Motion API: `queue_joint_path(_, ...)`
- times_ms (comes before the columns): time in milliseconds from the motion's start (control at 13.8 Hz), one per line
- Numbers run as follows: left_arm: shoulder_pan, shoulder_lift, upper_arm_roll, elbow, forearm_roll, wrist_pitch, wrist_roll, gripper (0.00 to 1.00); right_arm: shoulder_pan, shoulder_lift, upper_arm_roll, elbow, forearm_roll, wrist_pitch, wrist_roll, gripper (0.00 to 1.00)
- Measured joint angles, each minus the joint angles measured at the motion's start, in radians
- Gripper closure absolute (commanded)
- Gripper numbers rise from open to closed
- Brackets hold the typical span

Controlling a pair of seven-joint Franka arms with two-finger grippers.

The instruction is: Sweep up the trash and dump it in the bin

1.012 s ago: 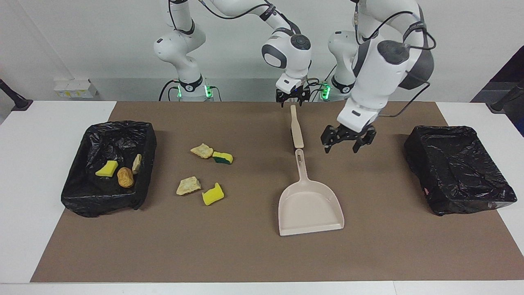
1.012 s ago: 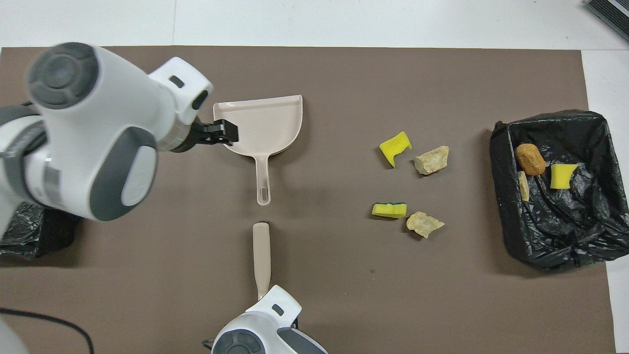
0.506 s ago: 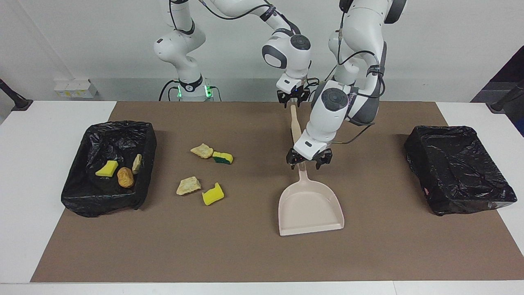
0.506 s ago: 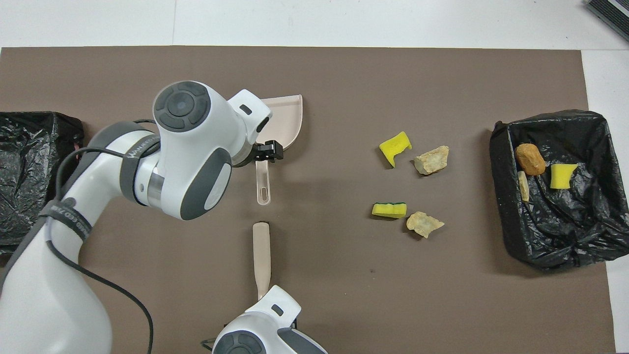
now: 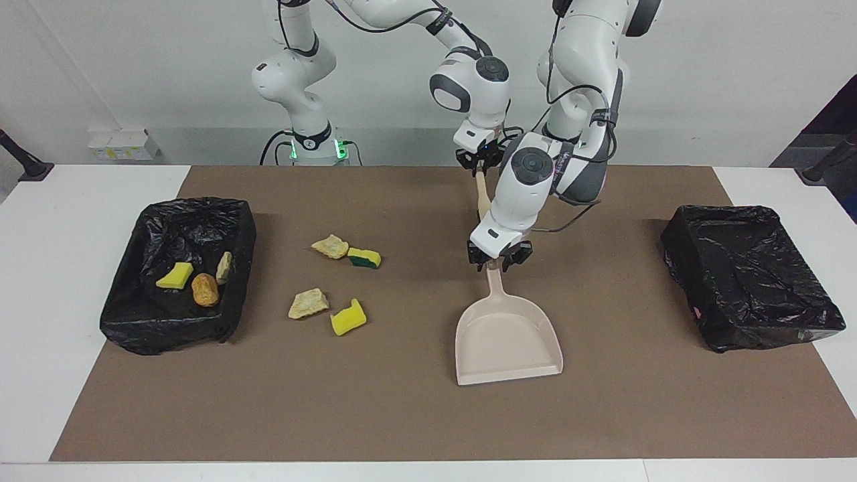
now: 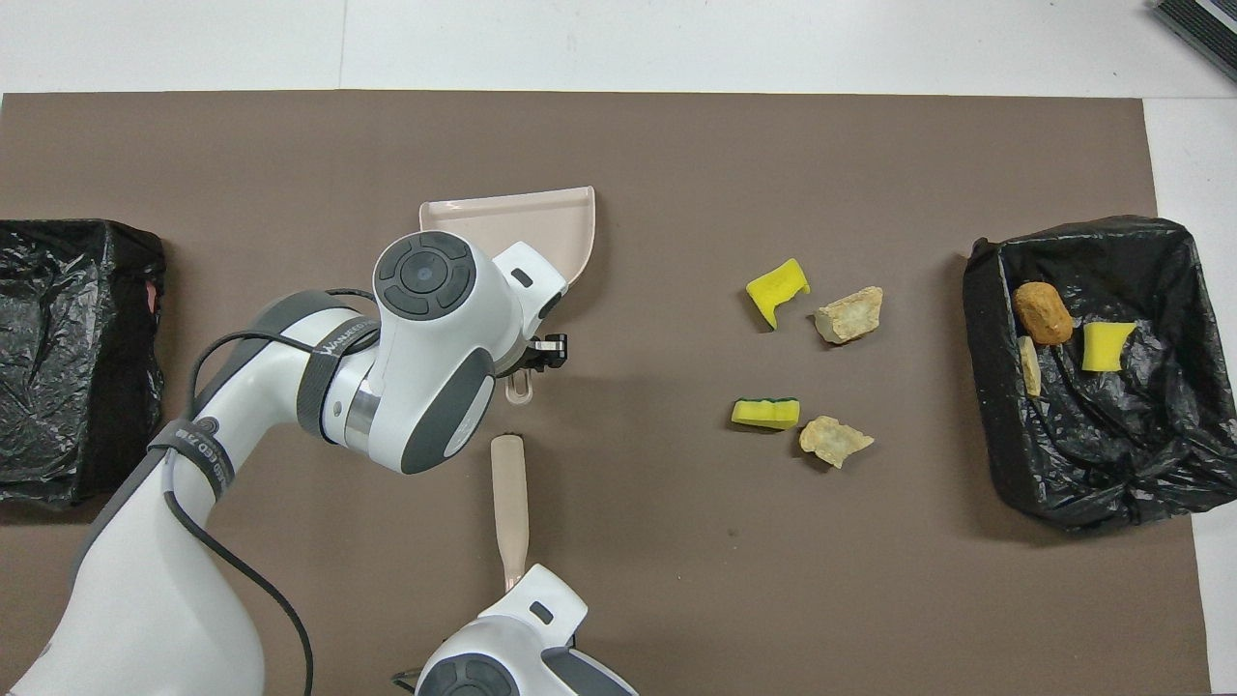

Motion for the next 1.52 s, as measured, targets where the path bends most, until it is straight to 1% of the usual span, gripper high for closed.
queue_joint_path(145,0.001,-0.004,0.006,0.001,-0.015,-0.032,0.0,1.0,-0.015,-0.028,-0.004,0.001,0.001,-0.047,0.038,1.0)
queue_joint_path(289,0.013,-0.014,0.014,0.006,-0.015,-0.056,0.007,1.0,-0.054,-0.096,-0.006,-0.02,0.001,-0.109,0.053,1.0)
queue_joint_path(434,0.039,-0.027,0.025,0.019,0.0,-0.068,0.064,1.0,-0.106,-0.214,-0.007,-0.103,0.001,-0.135,0.053,1.0)
queue_joint_path(506,0.056,-0.035,0.029,0.029,0.018,-0.08,0.11,1.0,-0.132,-0.285,-0.007,-0.165,0.001,-0.141,0.053,1.0)
queue_joint_path(578,0.079,-0.049,0.031,0.037,0.032,-0.093,0.172,1.0,-0.158,-0.354,-0.007,-0.227,0.001,-0.142,0.052,1.0)
queue_joint_path(651,0.111,-0.072,0.032,0.044,0.038,-0.125,0.277,1.0,-0.189,-0.418,-0.007,-0.286,0.001,-0.145,0.048,1.0)
queue_joint_path(795,0.2,-0.145,0.035,0.05,0.04,-0.231,0.547,1.0,-0.262,-0.497,-0.009,-0.36,0.0,-0.169,0.036,1.0)
queue_joint_path(940,0.286,-0.228,0.038,0.05,0.04,-0.353,0.772,1.0,-0.347,-0.524,-0.01,-0.378,-0.003,-0.209,0.021,1.0)
queue_joint_path(1012,0.317,-0.258,0.039,0.048,0.041,-0.397,0.872,1.0,-0.392,-0.532,-0.01,-0.379,-0.003,-0.233,0.006,1.0)
queue_joint_path(1157,0.349,-0.294,0.039,0.029,0.041,-0.457,1.042,1.0,-0.487,-0.551,-0.013,-0.395,-0.004,-0.268,-0.041,1.0)
queue_joint_path(1374,0.348,-0.332,0.028,-0.056,0.041,-0.46,1.242,1.0,-0.601,-0.586,-0.014,-0.462,-0.004,-0.276,-0.113,1.0)
queue_joint_path(1519,0.336,-0.361,0.018,-0.112,0.042,-0.452,1.334,1.0,-0.671,-0.592,-0.014,-0.482,-0.004,-0.277,-0.17,1.0)
